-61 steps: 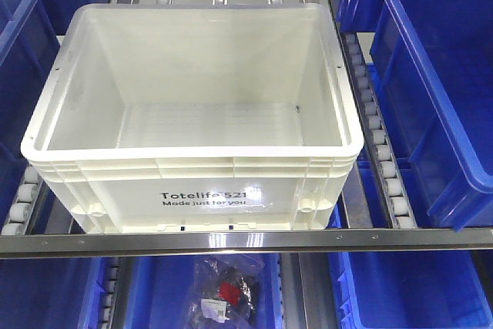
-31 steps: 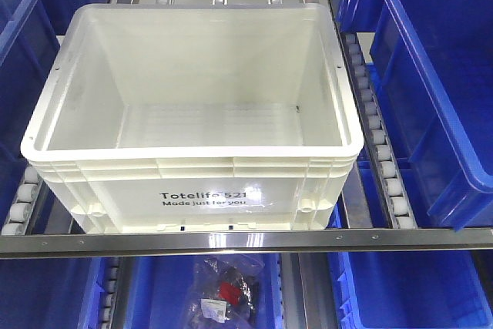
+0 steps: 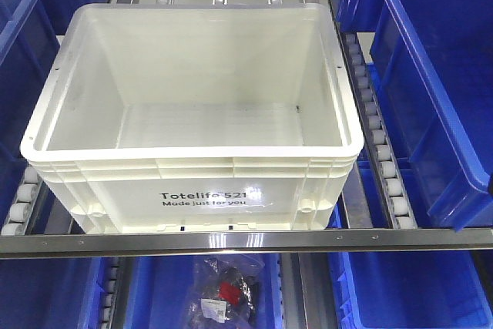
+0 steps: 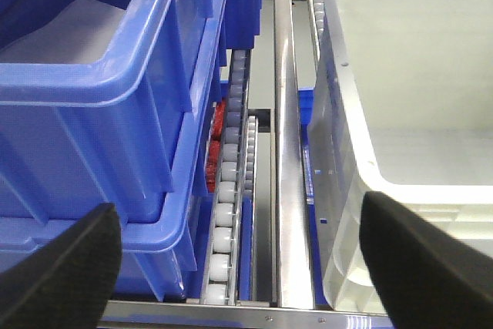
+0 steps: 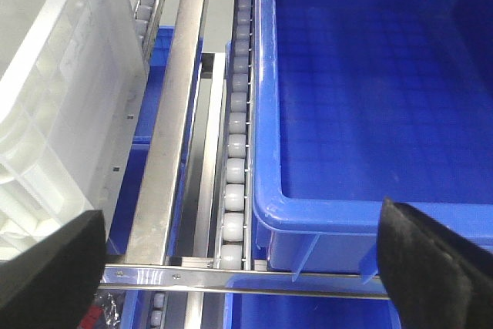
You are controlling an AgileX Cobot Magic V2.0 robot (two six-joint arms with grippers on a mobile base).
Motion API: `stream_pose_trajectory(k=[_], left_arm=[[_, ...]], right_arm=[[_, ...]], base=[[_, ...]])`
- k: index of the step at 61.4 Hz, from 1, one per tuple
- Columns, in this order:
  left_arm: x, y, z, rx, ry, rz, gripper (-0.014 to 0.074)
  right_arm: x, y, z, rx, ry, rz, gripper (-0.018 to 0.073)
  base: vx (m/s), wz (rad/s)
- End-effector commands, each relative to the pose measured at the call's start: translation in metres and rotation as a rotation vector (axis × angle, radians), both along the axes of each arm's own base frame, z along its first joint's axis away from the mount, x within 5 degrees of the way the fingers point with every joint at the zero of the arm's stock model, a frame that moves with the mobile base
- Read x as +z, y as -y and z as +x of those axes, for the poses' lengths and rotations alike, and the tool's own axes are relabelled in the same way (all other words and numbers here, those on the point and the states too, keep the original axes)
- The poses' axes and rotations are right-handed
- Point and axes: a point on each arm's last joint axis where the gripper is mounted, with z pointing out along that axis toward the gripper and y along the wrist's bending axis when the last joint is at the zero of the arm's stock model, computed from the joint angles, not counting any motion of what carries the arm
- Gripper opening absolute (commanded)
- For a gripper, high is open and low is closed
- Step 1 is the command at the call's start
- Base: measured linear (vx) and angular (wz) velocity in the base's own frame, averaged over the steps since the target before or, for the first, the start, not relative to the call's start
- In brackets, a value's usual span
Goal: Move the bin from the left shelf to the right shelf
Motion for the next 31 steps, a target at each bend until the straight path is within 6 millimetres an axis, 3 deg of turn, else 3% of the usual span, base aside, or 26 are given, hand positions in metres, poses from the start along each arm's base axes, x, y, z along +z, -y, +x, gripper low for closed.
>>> stream_pose_trajectory(k=[1,16,31], left_arm=[[0.014,0.0,0.004,-0.007,0.08,0.012,0.0611],[0.028,0.006,0.017,-0.114,-0.049,0.025,0.0606],[0.045,0.014,0.059,-0.175,-0.22,0.026,0.0586]], right_arm=[[0.014,0.0,0.005,0.001,0.078,0.003,0.0718],[0.023,-0.014,0.02,0.115,-0.038,0.011,0.064],[0.044,-0.04,0.054,0.245,-0.197,-0.011,0.0596]], base=[[0.0,0.0],[0.0,0.0],[0.0,0.0]])
